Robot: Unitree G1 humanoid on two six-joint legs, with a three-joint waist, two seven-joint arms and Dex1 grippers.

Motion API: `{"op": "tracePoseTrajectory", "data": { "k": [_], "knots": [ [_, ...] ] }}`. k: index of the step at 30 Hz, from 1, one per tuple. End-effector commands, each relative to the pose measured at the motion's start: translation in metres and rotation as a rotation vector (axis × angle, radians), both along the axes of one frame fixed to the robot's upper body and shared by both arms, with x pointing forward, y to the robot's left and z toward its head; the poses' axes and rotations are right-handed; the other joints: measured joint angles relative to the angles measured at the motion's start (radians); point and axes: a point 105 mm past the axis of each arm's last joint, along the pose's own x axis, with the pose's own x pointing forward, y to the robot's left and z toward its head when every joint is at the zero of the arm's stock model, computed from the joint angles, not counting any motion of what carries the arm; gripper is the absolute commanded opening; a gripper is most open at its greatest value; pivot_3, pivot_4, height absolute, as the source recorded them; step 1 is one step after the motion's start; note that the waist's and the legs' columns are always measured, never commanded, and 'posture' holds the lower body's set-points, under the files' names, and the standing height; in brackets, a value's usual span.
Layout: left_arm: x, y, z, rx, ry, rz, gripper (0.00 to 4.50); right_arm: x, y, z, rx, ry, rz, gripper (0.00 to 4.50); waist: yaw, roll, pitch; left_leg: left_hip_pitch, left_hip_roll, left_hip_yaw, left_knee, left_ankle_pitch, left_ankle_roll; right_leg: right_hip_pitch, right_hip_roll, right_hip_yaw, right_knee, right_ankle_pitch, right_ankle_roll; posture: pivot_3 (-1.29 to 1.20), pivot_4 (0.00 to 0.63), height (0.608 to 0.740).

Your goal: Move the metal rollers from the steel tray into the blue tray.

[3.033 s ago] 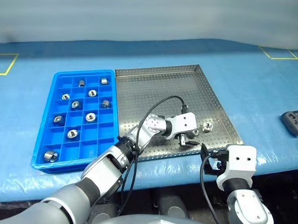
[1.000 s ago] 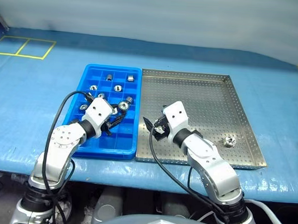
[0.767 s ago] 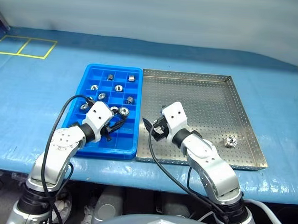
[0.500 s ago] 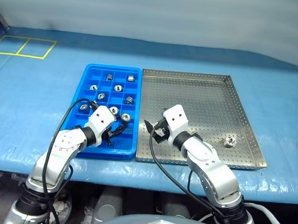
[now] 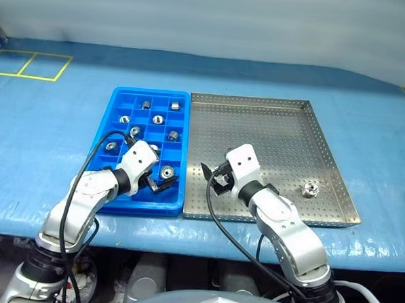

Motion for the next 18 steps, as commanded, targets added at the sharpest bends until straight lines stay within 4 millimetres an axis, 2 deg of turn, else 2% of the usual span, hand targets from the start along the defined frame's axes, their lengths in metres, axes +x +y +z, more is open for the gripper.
{"op": "tracePoseTrajectory", "data": {
  "k": [1, 5, 9, 12, 14, 18],
  "knots": [
    [0.006, -0.019, 0.027, -0.07, -0.088, -0.081, 4.47, -0.005, -0.013, 0.02, 0.038, -0.077, -0.052, 4.5, -0.001, 0.0, 0.0, 0.0, 0.0, 0.0, 0.0, 0.0, 0.0, 0.0, 0.0, 0.0, 0.0, 0.0, 0.0, 0.1, 0.15, 0.74],
    [0.017, -0.038, 0.036, -0.09, -0.124, -0.139, 4.47, -0.012, -0.034, 0.022, 0.051, -0.082, -0.14, 4.5, -0.009, 0.0, 0.0, 0.0, 0.0, 0.0, 0.0, 0.0, 0.0, 0.0, 0.001, 0.0, 0.0, 0.0, 0.0, 0.06, 0.15, 0.74],
    [0.032, -0.067, 0.041, -0.115, -0.139, -0.204, 4.47, -0.025, -0.066, 0.018, 0.037, -0.069, -0.29, 4.5, -0.018, 0.0, 0.0, 0.0, -0.006, 0.0, 0.0, 0.0, 0.0, 0.0, 0.001, 0.0, 0.0, 0.0, 0.0, -0.01, 0.15, 0.74],
    [0.041, -0.087, 0.039, -0.117, -0.132, -0.245, 4.47, -0.035, -0.081, 0.015, 0.023, -0.057, -0.373, 4.5, -0.037, 0.0, 0.0, 0.0, -0.006, 0.001, 0.0, 0.0, 0.0, 0.0, 0.001, 0.001, 0.0, 0.0, 0.0, -0.08, 0.15, 0.74],
    [0.047, -0.108, 0.034, -0.129, -0.122, -0.285, 4.47, -0.046, -0.093, 0.015, 0.03, -0.053, -0.452, 4.5, -0.05, 0.001, -0.001, 0.0, -0.006, 0.002, 0.001, 0.0, 0.0, 0.0, 0.001, 0.002, 0.0, 0.0, 0.001, -0.12, 0.15, 0.74],
    [0.056, -0.138, 0.028, -0.158, -0.092, -0.333, 4.47, -0.062, -0.105, 0.015, 0.032, -0.045, -0.544, 4.5, -0.085, 0.001, -0.001, 0.0, -0.006, 0.002, 0.001, 0.0, 0.0, 0.0, 0.002, 0.002, 0.001, 0.001, 0.001, -0.19, 0.15, 0.74]
  ]
}}
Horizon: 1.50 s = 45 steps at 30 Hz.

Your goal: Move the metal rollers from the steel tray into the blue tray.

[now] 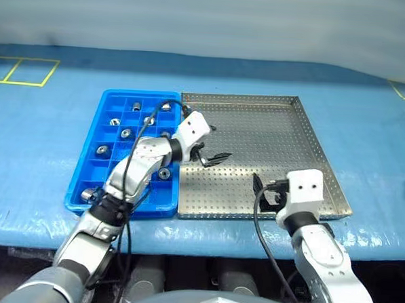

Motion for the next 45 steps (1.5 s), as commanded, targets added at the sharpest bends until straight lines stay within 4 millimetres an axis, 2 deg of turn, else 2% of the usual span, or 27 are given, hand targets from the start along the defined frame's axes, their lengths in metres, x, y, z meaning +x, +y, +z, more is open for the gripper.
{"op": "tracePoseTrajectory", "data": {
  "k": [1, 4, 9, 17, 22, 36, 41, 45],
  "knots": [
    [0.004, -0.027, 0.004, -0.03, -0.025, -0.058, 4.47, -0.013, -0.012, 0.016, -0.015, -0.065, -0.088, 4.5, -0.018, 0.0, 0.0, 0.0, 0.0, 0.0, 0.0, 0.0, 0.0, 0.0, 0.0, 0.0, 0.0, 0.0, 0.0, -0.21, 0.15, 0.74],
    [0.004, -0.053, -0.007, -0.017, -0.014, -0.104, 4.47, -0.024, -0.024, 0.011, -0.019, -0.062, -0.172, 4.5, -0.044, 0.0, 0.0, 0.0, 0.0, 0.0, 0.0, 0.0, 0.0, 0.0, 0.0, 0.0, 0.0, 0.0, 0.001, -0.27, 0.15, 0.74],
    [0.002, -0.08, -0.025, 0.008, 0.001, -0.152, 4.47, -0.037, -0.035, 0.01, -0.025, -0.085, -0.267, 4.5, -0.098, 0.0, 0.0, 0.0, 0.0, 0.0, 0.0, 0.0, 0.0, -0.001, 0.0, 0.002, 0.0, 0.0, 0.001, -0.33, 0.15, 0.74],
    [-0.004, -0.1, -0.049, 0.041, 0.028, -0.162, 4.47, -0.043, -0.037, 0.011, -0.036, -0.1, -0.3, 4.5, -0.181, 0.0, 0.0, 0.001, 0.001, 0.0, -0.001, 0.0, 0.001, -0.001, -0.001, 0.002, 0.0, 0.0, 0.001, -0.36, 0.15, 0.74],
    [-0.009, -0.105, -0.055, 0.046, 0.035, -0.175, 4.47, -0.04, -0.036, 0.013, -0.041, -0.107, -0.293, 4.5, -0.221, 0.0, 0.0, 0.001, 0.002, 0.0, -0.002, 0.0, 0.001, -0.001, -0.001, 0.002, 0.0, 0.0, 0.002, -0.35, 0.15, 0.74],
    [-0.009, -0.105, -0.047, 0.021, 0.024, -0.199, 4.47, -0.035, -0.033, 0.013, -0.039, -0.099, -0.261, 4.5, -0.235, 0.0, 0.0, 0.002, 0.003, 0.0, -0.003, 0.0, 0.001, 0.0, -0.002, 0.003, 0.0, 0.0, 0.003, -0.31, 0.15, 0.74],
    [-0.011, -0.105, -0.021, -0.099, 0.018, -0.256, 4.47, -0.033, -0.031, 0.013, -0.037, -0.096, -0.254, 4.5, -0.229, 0.0, 0.0, 0.001, 0.003, 0.0, -0.003, 0.0, 0.001, -0.001, -0.003, 0.003, 0.0, 0.0, 0.003, -0.31, 0.15, 0.74],
    [0.009, -0.1, 0.004, -0.183, -0.018, -0.149, 4.47, -0.031, -0.029, 0.013, -0.033, -0.092, -0.242, 4.5, -0.227, 0.0, 0.0, 0.002, 0.003, 0.0, -0.003, 0.0, 0.001, 0.0, -0.003, 0.003, 0.0, 0.0, 0.003, -0.3, 0.15, 0.74]
  ]
}}
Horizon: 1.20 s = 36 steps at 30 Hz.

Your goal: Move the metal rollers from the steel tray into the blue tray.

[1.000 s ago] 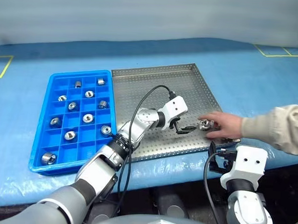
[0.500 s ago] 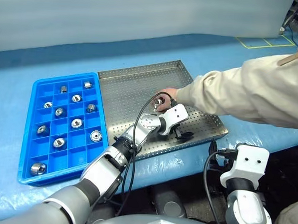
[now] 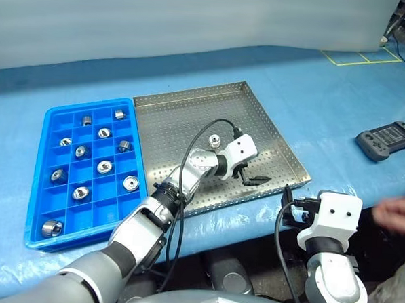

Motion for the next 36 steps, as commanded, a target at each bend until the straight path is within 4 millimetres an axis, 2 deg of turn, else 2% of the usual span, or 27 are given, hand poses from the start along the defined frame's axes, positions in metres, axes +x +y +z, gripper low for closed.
{"op": "tracePoseTrajectory", "data": {
  "k": [1, 6, 10, 23, 36],
  "knots": [
    [0.015, -0.011, 0.048, -0.139, -0.092, 0.081, 4.47, 0.001, 0.002, 0.013, -0.009, -0.044, 0.012, 4.5, 0.001, 0.0, 0.0, 0.0, 0.0, 0.0, 0.0, 0.0, 0.0, 0.0, 0.0, 0.0, 0.0, 0.0, 0.0, -0.3, 0.15, 0.74],
    [0.042, 0.003, 0.067, -0.185, -0.154, 0.28, 4.47, 0.004, 0.005, 0.013, -0.008, -0.04, 0.031, 4.5, 0.005, 0.0, 0.0, 0.0, -0.002, 0.0, 0.0, 0.0, 0.001, 0.0, 0.0, 0.001, 0.0, 0.001, 0.002, -0.28, 0.15, 0.74],
    [0.052, 0.012, 0.071, -0.167, -0.199, 0.362, 4.47, 0.007, 0.008, 0.013, -0.004, -0.034, 0.046, 4.5, 0.012, 0.0, 0.0, 0.0, -0.002, 0.0, 0.0, 0.0, 0.001, 0.0, 0.0, 0.001, 0.0, 0.001, 0.002, -0.28, 0.15, 0.74],
    [0.069, 0.033, 0.022, 0.039, -0.113, 0.546, 4.47, 0.022, 0.027, 0.007, -0.006, -0.006, 0.123, 4.5, 0.031, -0.001, 0.0, -0.001, -0.004, 0.0, -0.001, 0.0, 0.001, 0.0, 0.0, 0.001, 0.0, 0.001, 0.003, -0.24, 0.15, 0.74],
    [0.06, 0.022, -0.013, 0.119, 0.066, 0.556, 4.47, 0.021, 0.028, 0.005, -0.006, 0.003, 0.113, 4.5, 0.048, -0.001, 0.0, -0.001, -0.004, 0.0, 0.0, 0.0, 0.001, 0.0, 0.0, 0.001, 0.0, 0.003, 0.007, -0.27, 0.15, 0.74]
  ]
}}
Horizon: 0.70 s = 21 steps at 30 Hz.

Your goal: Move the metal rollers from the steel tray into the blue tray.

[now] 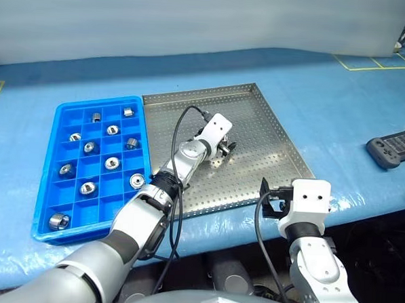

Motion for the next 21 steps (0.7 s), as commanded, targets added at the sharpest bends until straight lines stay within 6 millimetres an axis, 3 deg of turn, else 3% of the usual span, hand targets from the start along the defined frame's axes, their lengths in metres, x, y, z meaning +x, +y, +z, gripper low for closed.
{"op": "tracePoseTrajectory", "data": {
  "k": [1, 4, 9, 11, 14, 21],
  "knots": [
    [-0.008, -0.037, 0.018, -0.07, 0.01, -0.069, 4.47, -0.001, -0.002, 0.006, -0.003, -0.025, -0.015, 4.5, 0.002, 0.0, 0.0, 0.0, 0.0, 0.0, 0.0, 0.0, 0.0, 0.0, 0.0, 0.0, 0.0, 0.0, 0.0, -0.27, 0.15, 0.74],
    [-0.01, -0.04, 0.016, -0.077, 0.024, -0.077, 3.85, -0.001, -0.001, 0.005, -0.001, -0.024, -0.016, 4.5, 0.002, 0.0, 0.0, 0.0, 0.0, 0.0, 0.0, 0.0, 0.0, 0.0, 0.0, 0.0, 0.0, 0.0, 0.0, -0.27, 0.15, 0.74],
    [-0.013, -0.045, 0.017, -0.095, 0.029, -0.105, 2.19, -0.001, 0.0, 0.005, 0.003, -0.021, -0.017, 4.5, -0.001, 0.0, 0.0, 0.0, 0.0, 0.0, 0.0, 0.0, 0.0, 0.0, 0.0, 0.0, 0.0, 0.0, 0.0, -0.27, 0.15, 0.74],
    [-0.013, -0.045, 0.019, -0.106, 0.022, -0.109, 1.72, -0.001, 0.0, 0.004, 0.005, -0.021, -0.016, 4.5, -0.001, 0.0, 0.0, 0.0, 0.001, 0.0, 0.0, 0.0, 0.0, 0.0, 0.0, 0.0, 0.0, 0.0, 0.0, -0.27, 0.15, 0.74],
    [-0.011, -0.044, 0.029, -0.145, -0.003, -0.117, 1.72, 0.0, 0.002, 0.004, 0.006, -0.02, -0.007, 4.5, 0.001, 0.0, 0.0, 0.0, 0.0, 0.0, 0.0, 0.0, 0.0, 0.0, 0.0, 0.0, 0.0, 0.0, -0.001, -0.25, 0.15, 0.74],
    [-0.003, -0.032, 0.076, -0.292, -0.121, -0.13, 1.72, 0.013, 0.012, 0.009, 0.0, -0.04, 0.071, 4.5, 0.019, 0.0, 0.0, -0.001, 0.001, 0.0, 0.0, 0.0, 0.0, -0.001, -0.001, 0.0, 0.0, 0.0, 0.0, -0.16, 0.15, 0.74]
  ]
}}
